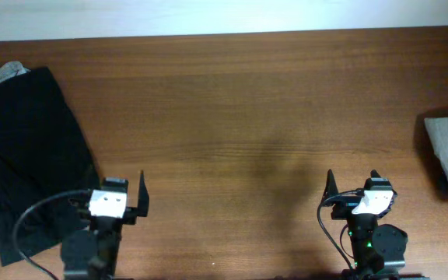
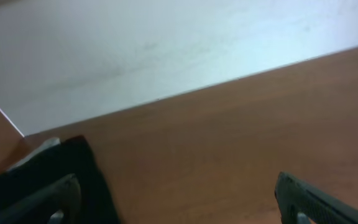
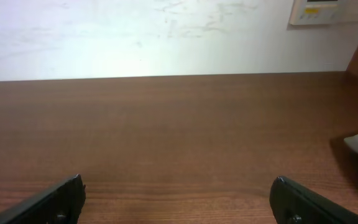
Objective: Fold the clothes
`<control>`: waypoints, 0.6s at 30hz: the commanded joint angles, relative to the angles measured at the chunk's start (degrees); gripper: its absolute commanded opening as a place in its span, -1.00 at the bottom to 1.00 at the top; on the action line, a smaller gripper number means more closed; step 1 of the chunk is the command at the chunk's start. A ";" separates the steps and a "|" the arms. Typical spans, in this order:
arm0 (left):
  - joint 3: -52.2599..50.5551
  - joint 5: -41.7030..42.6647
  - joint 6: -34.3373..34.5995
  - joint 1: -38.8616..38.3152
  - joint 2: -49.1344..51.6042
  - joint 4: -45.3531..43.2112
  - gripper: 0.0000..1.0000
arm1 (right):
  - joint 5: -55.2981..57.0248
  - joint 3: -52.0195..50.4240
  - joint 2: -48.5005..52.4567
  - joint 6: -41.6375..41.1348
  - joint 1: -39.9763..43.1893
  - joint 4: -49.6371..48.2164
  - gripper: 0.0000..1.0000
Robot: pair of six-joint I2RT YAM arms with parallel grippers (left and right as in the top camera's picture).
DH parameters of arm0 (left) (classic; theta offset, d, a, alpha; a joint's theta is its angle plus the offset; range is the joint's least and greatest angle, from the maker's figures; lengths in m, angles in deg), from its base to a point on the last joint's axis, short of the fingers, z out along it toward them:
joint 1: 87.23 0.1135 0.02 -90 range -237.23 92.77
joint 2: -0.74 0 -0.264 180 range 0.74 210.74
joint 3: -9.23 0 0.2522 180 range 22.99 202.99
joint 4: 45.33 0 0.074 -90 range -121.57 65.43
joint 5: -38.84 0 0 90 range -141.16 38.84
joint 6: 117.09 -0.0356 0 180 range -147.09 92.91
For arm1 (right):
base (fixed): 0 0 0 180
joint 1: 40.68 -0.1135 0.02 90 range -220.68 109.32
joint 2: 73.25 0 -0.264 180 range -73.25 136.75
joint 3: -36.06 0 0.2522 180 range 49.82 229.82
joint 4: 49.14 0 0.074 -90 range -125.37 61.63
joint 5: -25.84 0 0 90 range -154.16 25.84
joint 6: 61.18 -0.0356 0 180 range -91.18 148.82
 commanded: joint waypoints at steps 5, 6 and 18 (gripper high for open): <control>-16.87 -2.78 4.24 -3.21 -12.57 -7.96 0.99 | 0.07 -0.39 -0.50 -0.70 0.37 0.09 0.97; -17.05 -3.98 4.22 -4.85 -12.57 -8.28 0.99 | 0.07 -0.39 -0.50 -0.70 0.37 0.09 0.97; -17.03 -4.07 4.22 -5.57 -12.55 -8.28 0.99 | 0.07 -0.39 -0.50 -0.70 0.37 0.09 0.97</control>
